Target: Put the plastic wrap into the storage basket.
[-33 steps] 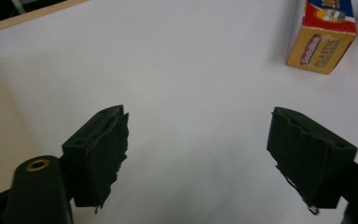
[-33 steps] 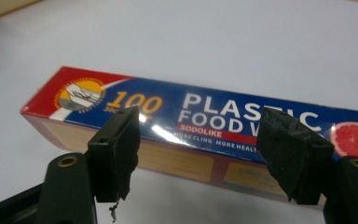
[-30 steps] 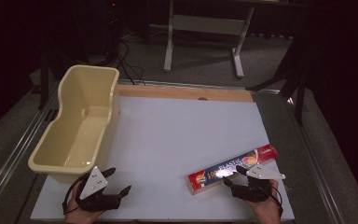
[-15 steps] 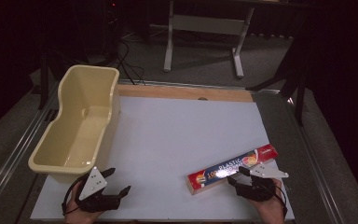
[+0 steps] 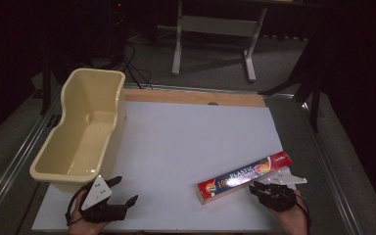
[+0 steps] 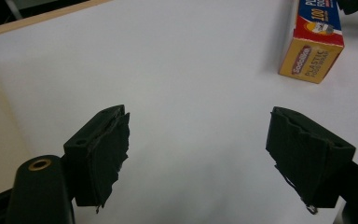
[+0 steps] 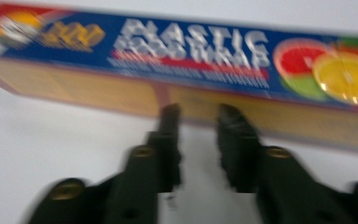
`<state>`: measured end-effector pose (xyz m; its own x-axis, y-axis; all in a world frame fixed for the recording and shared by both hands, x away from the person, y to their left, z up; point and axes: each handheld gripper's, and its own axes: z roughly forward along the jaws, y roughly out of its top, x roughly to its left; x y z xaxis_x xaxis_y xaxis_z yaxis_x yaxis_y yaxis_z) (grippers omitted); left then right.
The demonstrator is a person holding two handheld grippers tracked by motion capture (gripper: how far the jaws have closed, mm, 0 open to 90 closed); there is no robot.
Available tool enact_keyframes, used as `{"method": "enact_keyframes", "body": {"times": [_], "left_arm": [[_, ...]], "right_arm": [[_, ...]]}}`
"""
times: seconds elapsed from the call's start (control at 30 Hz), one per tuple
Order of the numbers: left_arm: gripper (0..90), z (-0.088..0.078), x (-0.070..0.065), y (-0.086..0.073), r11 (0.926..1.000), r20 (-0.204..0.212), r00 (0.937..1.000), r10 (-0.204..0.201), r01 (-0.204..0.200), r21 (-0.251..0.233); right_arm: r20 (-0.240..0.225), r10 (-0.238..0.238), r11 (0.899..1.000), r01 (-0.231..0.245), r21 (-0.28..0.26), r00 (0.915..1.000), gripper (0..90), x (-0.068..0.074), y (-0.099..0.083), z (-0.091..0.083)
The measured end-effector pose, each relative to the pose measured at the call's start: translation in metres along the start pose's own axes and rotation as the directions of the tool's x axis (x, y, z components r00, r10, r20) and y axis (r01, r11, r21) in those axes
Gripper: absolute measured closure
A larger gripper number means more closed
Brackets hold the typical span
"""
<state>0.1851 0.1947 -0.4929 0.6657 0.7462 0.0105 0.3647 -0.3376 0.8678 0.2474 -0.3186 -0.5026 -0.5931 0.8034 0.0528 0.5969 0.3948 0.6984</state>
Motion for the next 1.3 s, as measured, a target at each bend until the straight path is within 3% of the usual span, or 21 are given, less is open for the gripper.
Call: {"method": "enact_keyframes", "body": {"times": [0.1, 0.37, 0.6, 0.63, 0.73, 0.8, 0.9, 0.93, 0.97, 1.0, 1.1, 1.13, 1.17, 1.2, 1.3], "left_arm": [[20.9, 0.001, 0.0, 0.0, 0.9999, 0.002, 1.0, -0.01, 0.01, 0.003], [20.9, 0.0, 0.001, 0.0, 0.9999, 0.003, 0.9999, -0.017, 0.017, -0.003], [20.9, 0.0, 0.002, 0.0, 0.9997, 0.004, 0.9997, -0.023, 0.023, -0.009], [20.9, 0.0, 0.002, 0.0, 0.9997, 0.004, 0.9997, -0.023, 0.023, -0.01], [20.9, 0.0, 0.002, 0.0, 0.9996, 0.003, 0.9997, -0.025, 0.025, -0.011], [21.0, 0.0, 0.002, 0.0, 0.9996, 0.003, 0.9997, -0.025, 0.025, -0.011], [21.0, -0.001, 0.002, 0.0, 0.9996, 0.002, 0.9997, -0.024, 0.024, -0.014], [21.0, -0.001, 0.002, 0.0, 0.9996, 0.002, 0.9997, -0.024, 0.024, -0.014], [20.9, -0.001, 0.002, 0.0, 0.9995, 0.001, 0.9997, -0.026, 0.026, -0.016], [21.0, -0.001, 0.002, 0.0, 0.9994, 0.0, 0.9996, -0.028, 0.028, -0.018], [21.5, -0.001, 0.002, 0.0, 0.9994, -0.002, 0.9996, -0.028, 0.028, -0.021], [21.5, -0.001, 0.002, 0.0, 0.9994, -0.002, 0.9996, -0.028, 0.028, -0.021], [21.5, -0.002, 0.002, 0.0, 0.9994, -0.002, 0.9996, -0.028, 0.028, -0.021], [21.5, -0.002, 0.002, 0.0, 0.9994, -0.002, 0.9996, -0.028, 0.028, -0.021], [21.5, -0.001, 0.002, 0.0, 0.9993, 0.0, 0.9996, -0.03, 0.03, -0.021]], "right_arm": [[0.02, 0.037, 0.999, -0.037, 0.038, 0.9991, 89.2, -0.008, -0.002, 0.002], [0.08, 0.078, 0.987, -0.088, 0.131, 0.9937, 90.0, -0.02, -0.003, 0.015], [0.099, 0.117, 0.982, -0.13, 0.14, 0.9882, 90.0, -0.031, -0.001, 0.016], [0.098, 0.11, 0.982, -0.123, 0.141, 0.9891, 90.0, -0.03, -0.001, 0.015], [0.039, 0.068, 0.987, -0.073, 0.145, 0.9969, 90.0, -0.019, 0.0, 0.016], [0.024, 0.061, 0.987, -0.064, 0.144, 0.9979, 90.0, -0.015, 0.001, 0.017], [-0.057, 0.014, 0.99, -0.005, 0.142, 0.9983, 90.0, 0.0, 0.008, 0.019], [-0.057, 0.014, 0.99, -0.005, 0.142, 0.9983, 90.0, 0.0, 0.008, 0.019], [-0.102, -0.034, 0.988, 0.049, 0.149, 0.9942, 90.0, 0.011, 0.011, 0.021], [-0.132, -0.051, 0.987, 0.07, 0.143, 0.99, 90.0, 0.018, 0.012, 0.021], [-0.179, -0.107, 0.982, 0.133, 0.138, 0.978, 90.0, 0.036, 0.018, 0.025], [-0.179, -0.107, 0.982, 0.133, 0.138, 0.978, 90.0, 0.036, 0.018, 0.025], [-0.214, -0.143, 0.976, 0.174, 0.133, 0.9663, 90.0, 0.045, 0.021, 0.029], [-0.214, -0.143, 0.976, 0.174, 0.133, 0.9663, 90.0, 0.045, 0.021, 0.029], [-0.253, -0.213, 0.958, 0.252, 0.136, 0.9437, 90.0, 0.059, 0.025, 0.035]]}}
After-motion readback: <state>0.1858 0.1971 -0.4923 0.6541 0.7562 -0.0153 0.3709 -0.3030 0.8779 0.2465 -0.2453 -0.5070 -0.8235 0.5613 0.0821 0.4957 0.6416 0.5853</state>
